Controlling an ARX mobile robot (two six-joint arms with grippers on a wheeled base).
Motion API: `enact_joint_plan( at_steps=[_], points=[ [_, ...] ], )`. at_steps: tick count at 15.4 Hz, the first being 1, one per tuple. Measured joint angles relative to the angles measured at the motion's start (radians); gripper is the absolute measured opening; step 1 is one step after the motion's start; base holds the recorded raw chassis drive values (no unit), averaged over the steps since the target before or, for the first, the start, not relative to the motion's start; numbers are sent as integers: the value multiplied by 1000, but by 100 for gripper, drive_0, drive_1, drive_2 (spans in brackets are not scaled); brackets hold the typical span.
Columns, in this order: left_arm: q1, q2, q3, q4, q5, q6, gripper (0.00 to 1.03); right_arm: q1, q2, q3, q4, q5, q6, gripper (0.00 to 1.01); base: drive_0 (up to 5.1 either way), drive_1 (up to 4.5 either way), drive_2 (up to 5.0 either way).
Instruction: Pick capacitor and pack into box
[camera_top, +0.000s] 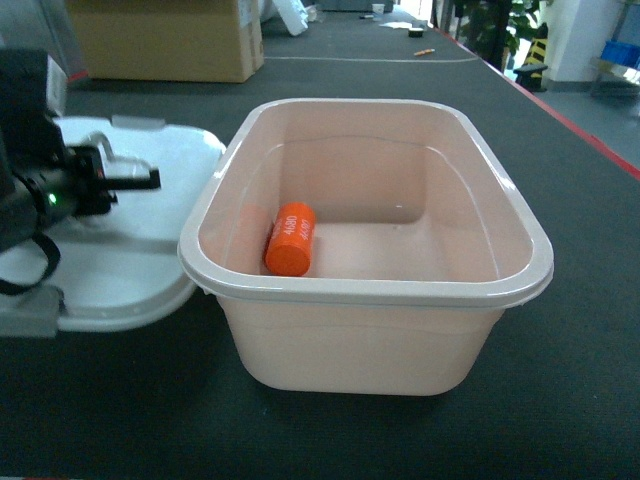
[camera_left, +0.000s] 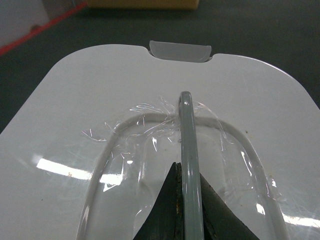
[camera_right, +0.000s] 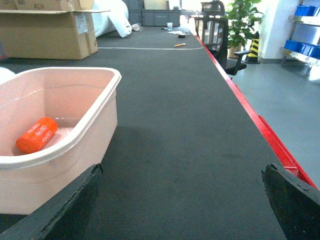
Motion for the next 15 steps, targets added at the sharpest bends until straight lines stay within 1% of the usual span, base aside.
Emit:
enact_joint_plan(
  at_steps=[2,4,8,9,11,13,14,15],
  points=[
    [-11,-135,5,-57,-33,-2,2,0,0,0,0,0,0,98,0,0,0],
    [-32,-212,28,-129,-80,-14,2,0,0,0,0,0,0,98,0,0,0],
    [-56,-253,52,-196,-109,-43,2,0,0,0,0,0,0,98,0,0,0],
    [-61,-258,55,-207,-113,-45,2,0,0,0,0,0,0,98,0,0,0],
    [-107,-289,90,-286,-142,-94,2,0,0,0,0,0,0,98,0,0,0],
    [-192,-310,142,-373,-178,-158,2,0,0,0,0,0,0,98,0,0,0],
    [-250,-310,168,-403,-193,-190,2,0,0,0,0,0,0,98,0,0,0],
    [-293,-310,179,-420,-203,-201,2,0,0,0,0,0,0,98,0,0,0]
  ],
)
